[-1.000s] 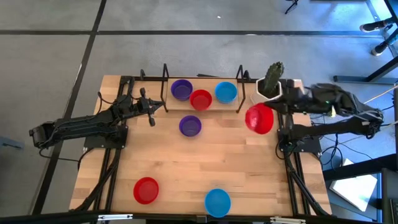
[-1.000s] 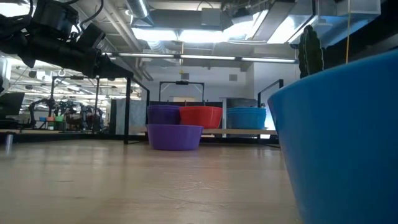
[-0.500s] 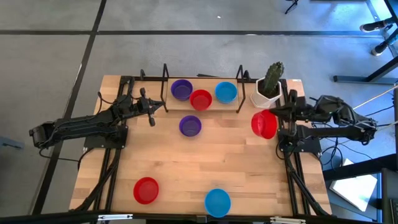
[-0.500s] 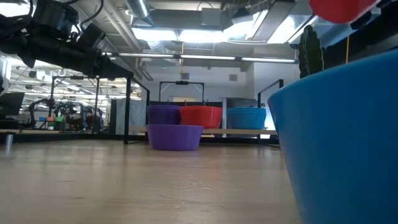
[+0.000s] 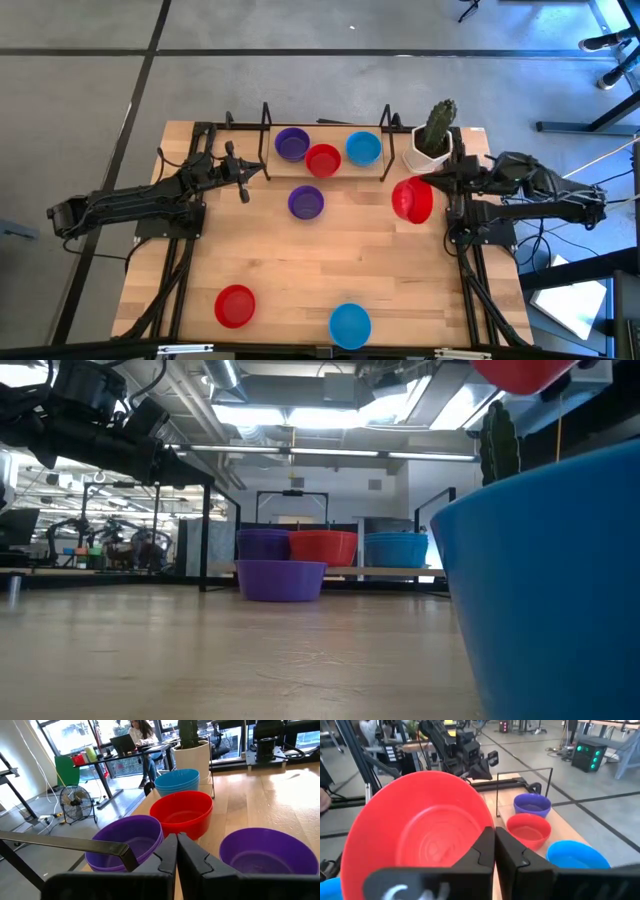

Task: Pick & Place Mini bowls
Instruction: Stack the red bowl on top of the red bowl on the shelf

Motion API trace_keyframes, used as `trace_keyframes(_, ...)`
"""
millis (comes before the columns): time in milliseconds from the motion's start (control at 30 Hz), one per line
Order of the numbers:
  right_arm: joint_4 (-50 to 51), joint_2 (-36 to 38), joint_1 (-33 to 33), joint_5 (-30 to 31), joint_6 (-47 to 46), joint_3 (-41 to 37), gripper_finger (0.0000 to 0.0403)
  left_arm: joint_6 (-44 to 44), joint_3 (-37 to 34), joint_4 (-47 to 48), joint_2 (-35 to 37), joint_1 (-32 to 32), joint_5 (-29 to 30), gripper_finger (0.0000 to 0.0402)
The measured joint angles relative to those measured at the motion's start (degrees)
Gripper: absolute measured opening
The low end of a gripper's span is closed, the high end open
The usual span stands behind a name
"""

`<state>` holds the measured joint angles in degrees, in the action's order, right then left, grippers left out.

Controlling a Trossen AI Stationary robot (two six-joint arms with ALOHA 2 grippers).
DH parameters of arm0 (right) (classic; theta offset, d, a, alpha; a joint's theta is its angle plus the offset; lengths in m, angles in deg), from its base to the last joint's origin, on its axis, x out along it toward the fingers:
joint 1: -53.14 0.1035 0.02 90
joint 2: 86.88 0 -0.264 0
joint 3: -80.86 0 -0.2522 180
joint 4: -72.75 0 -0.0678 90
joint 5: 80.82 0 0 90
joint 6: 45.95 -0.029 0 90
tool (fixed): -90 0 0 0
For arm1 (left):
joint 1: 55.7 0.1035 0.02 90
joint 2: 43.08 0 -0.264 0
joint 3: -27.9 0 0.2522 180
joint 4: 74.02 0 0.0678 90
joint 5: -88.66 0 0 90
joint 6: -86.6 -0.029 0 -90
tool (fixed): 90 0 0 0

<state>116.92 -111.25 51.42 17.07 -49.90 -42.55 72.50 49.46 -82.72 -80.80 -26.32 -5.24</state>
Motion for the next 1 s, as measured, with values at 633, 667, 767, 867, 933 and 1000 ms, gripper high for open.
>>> trace_keyframes(633,10.4,-49.1,-13.8,-6.4,15.2,43.8,0.0001,-0.1,0.0,0.0,0.0,0.0,0.0,0.0004)
trace_keyframes(667,11.3,-51.8,-15.6,-8.5,15.5,46.3,0.0001,-0.1,0.0,0.0,0.0,0.0,0.0,0.0005)
trace_keyframes(767,12.5,-60.6,-20.4,-12.0,15.9,52.7,0.0001,-0.1,0.0,0.0,0.0,0.0,0.0,0.0008)
trace_keyframes(867,15.4,-68.7,-24.6,-16.6,16.4,57.2,0.0001,-0.2,0.0,0.0,0.0,0.0,0.0,0.0007)
trace_keyframes(933,15.5,-73.3,-26.8,-18.4,16.4,59.4,0.0001,-0.2,0.0,0.0,0.0,0.0,0.0,0.0005)
trace_keyframes(1000,16.1,-77.4,-28.2,-19.4,16.4,60.4,0.0002,-0.3,0.0,0.0,0.0,0.0,0.0,0.0004)
